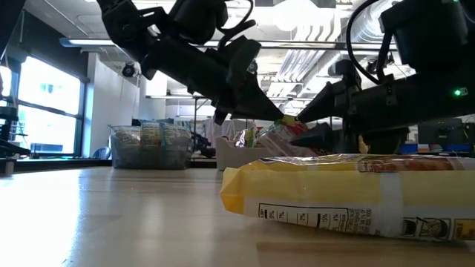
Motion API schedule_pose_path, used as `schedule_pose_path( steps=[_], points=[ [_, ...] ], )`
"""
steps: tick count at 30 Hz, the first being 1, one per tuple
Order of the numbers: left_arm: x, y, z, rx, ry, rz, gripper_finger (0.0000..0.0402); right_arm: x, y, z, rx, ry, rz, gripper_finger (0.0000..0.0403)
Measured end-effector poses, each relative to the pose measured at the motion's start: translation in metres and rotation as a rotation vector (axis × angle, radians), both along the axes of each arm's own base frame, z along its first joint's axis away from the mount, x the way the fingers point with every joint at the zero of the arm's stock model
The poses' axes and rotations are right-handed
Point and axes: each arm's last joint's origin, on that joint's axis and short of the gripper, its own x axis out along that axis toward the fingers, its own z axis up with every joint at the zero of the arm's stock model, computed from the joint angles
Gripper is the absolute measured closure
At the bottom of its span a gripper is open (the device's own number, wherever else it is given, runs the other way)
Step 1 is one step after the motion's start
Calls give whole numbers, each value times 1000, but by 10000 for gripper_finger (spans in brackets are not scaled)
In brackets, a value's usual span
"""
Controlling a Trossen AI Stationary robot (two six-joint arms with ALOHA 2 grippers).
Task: Sort Maruchan noodles
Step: Put the green noodle pack into the gray bin
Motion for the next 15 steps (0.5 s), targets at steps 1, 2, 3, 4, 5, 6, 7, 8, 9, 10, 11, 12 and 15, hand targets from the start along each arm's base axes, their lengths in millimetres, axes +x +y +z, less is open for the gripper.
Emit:
schedule_pose_path(
  steps=[1, 2, 3, 4, 5, 6, 7, 8, 9, 10, 11, 12, 15],
  points=[
    [0, 0, 0, 0, 0, -1, 401, -1, 0, 0, -3, -1, -10, 219],
    [0, -1, 0, 0, 0, -3, 401, -3, 0, -1, -5, -1, -17, 219],
    [0, -2, 0, 0, 0, -5, 401, -4, -1, -1, -7, 1, -19, 219],
    [0, -2, 0, 0, 0, -5, 401, -4, -1, -2, -9, 4, -18, 219],
    [0, -3, 0, 0, 0, -7, 401, -6, -1, -2, -12, 7, -20, 219],
    [0, -3, 0, -3, -1, -7, 401, -6, -2, -3, -14, 8, -23, 219],
    [0, -4, 0, -4, -1, -8, 401, -7, -2, -3, -16, 10, -24, 219],
    [0, -4, 0, -4, -1, -9, 401, -7, -3, -3, -17, 12, -26, 219],
    [0, -5, 0, -5, -1, -11, 401, -8, -4, -3, -17, 12, -28, 219],
    [0, -6, 0, -6, -1, -15, 401, -8, -4, -3, -17, 13, -31, 219],
    [0, -7, 0, -8, -1, -20, 401, -8, -5, -4, -19, 15, -33, 219],
    [0, -8, 0, -8, -1, -24, 401, -8, -6, -4, -21, 16, -36, 219],
    [-1, -11, 0, -9, 0, -34, 401, -7, -10, -4, -29, 27, -47, 219]
  ],
)
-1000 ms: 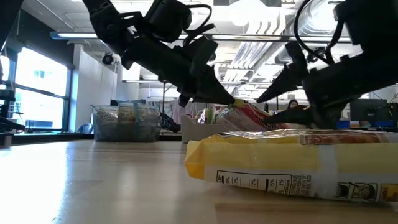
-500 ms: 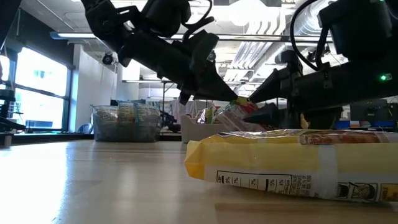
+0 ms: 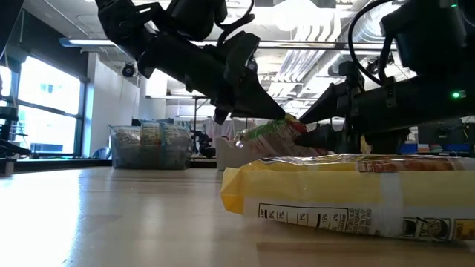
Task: Sort Maruchan noodles
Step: Put the green noodle pack into the gray bin
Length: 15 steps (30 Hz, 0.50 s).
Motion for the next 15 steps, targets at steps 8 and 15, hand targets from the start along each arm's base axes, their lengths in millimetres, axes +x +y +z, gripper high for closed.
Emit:
schedule_pose_path(
  steps=[8, 15],
  points=[
    [-1, -8, 0, 10, 1, -30, 401, 7, -13, 1, 0, 52, 76, 219],
    [-1, -11, -1, 2, 10, -106, 401, 14, -28, 6, -111, 145, 399, 219]
  ],
)
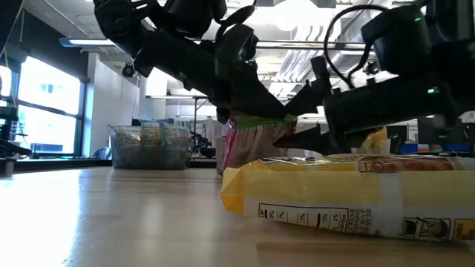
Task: Sort Maruchan noodles
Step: Put the green noodle pack into the gray bin
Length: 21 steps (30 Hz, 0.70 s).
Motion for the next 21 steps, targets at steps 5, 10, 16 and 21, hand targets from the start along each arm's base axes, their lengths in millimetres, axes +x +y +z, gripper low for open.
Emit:
schedule_pose_path(
  steps=[5, 10, 16, 21],
  points=[
    [0, -1, 0, 8, 2, -29, 401, 6, -19, 1, -30, 25, 142, 219],
    [-1, -5, 0, 19, 2, -46, 401, 10, -40, 2, -76, 40, 297, 220],
    [0, -5, 0, 21, 0, -54, 401, 24, -54, 5, -268, 82, 408, 259],
    [0, -4, -1, 39, 1, -58, 397, 37, -55, 11, -372, 65, 516, 325]
  ],
)
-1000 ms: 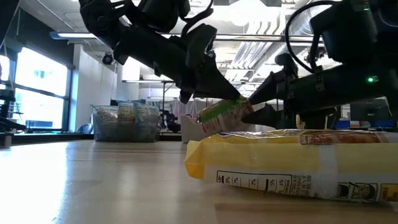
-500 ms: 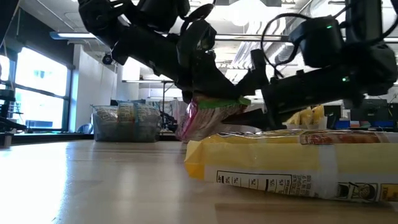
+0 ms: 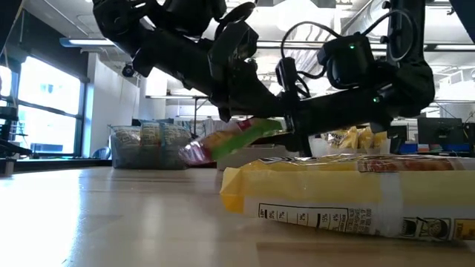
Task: Sort Maruchan noodles
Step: Put the green noodle pack into the gray bin
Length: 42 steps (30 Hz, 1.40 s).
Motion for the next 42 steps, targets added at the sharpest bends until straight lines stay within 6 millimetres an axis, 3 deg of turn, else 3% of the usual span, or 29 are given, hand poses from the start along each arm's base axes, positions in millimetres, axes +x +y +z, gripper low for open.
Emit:
schedule_pose_path(
  steps=[4, 8, 13, 20, 26, 31, 37, 42],
  points=[
    [-5, 4, 7, 44, 41, -12, 383, 5, -1, 2, -96, -13, 66, 360],
    [-26, 7, 24, 102, 33, 5, 381, 5, -4, 3, -187, -23, 97, 366],
    [-75, 14, 36, 55, -71, 98, 399, 5, -8, 3, -282, -33, 125, 367],
    [-143, 21, 24, -75, -229, 151, 401, 4, -24, 12, -418, -65, 118, 367],
    [-164, 29, 24, 6, -301, 222, 401, 8, -55, 54, -546, -168, 22, 367],
    [-166, 39, 28, 72, -320, 264, 401, 22, -91, 115, -699, -167, -47, 367],
    [-166, 46, 28, 99, -313, 297, 401, 40, -137, 194, -751, 186, -96, 367],
    [-167, 49, 28, 111, -316, 381, 401, 47, -169, 224, -741, 578, -158, 367]
  ],
)
